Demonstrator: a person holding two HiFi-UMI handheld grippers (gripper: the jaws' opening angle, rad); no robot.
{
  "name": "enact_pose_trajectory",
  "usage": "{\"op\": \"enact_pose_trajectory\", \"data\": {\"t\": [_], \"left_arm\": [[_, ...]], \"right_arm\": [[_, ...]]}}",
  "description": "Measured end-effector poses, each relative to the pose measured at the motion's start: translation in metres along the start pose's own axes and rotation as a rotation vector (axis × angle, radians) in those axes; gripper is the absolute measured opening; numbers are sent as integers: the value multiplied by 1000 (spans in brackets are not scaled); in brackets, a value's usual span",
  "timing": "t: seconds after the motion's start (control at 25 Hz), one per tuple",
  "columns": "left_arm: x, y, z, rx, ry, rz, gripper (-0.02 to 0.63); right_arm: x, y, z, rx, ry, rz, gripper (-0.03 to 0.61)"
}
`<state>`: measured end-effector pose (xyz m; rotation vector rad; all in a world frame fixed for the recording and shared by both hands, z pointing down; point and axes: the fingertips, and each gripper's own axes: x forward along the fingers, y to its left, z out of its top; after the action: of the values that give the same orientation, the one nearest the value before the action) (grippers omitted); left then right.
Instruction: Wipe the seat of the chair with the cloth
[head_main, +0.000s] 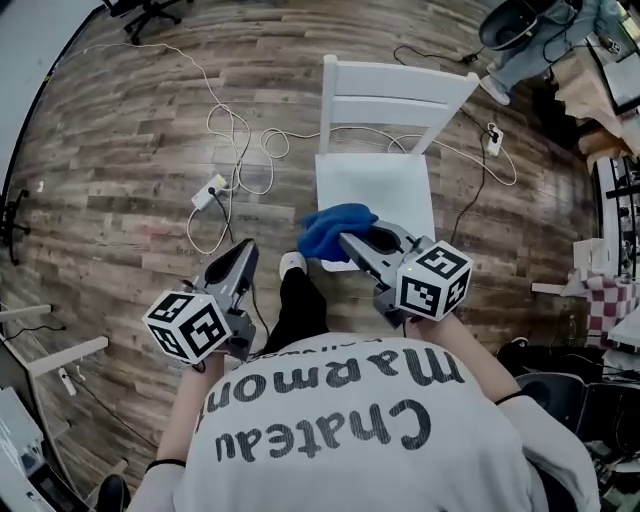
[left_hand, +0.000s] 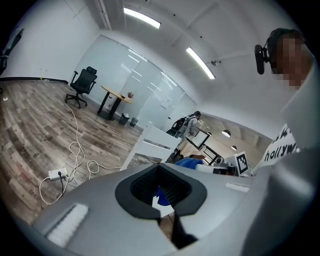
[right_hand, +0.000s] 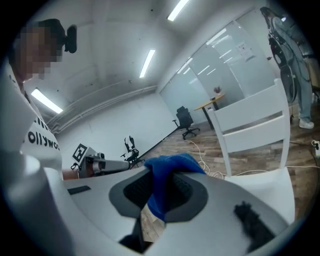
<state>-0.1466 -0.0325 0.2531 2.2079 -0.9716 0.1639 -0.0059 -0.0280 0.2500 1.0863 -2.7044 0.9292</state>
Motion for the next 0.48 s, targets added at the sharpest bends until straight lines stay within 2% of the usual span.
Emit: {"op": "enact_pose_trajectory", "data": {"t": [0.24, 0.36, 0.48], "left_arm": [[63, 62, 32, 17, 114, -39, 9], [94, 88, 31, 29, 187, -60, 9], [119, 104, 17, -24, 263, -120, 9]], "right_arm": [[62, -75, -1, 49, 86, -132, 61], [88, -113, -4, 66, 110, -198, 61], [108, -153, -14, 79, 144, -278, 61]]}}
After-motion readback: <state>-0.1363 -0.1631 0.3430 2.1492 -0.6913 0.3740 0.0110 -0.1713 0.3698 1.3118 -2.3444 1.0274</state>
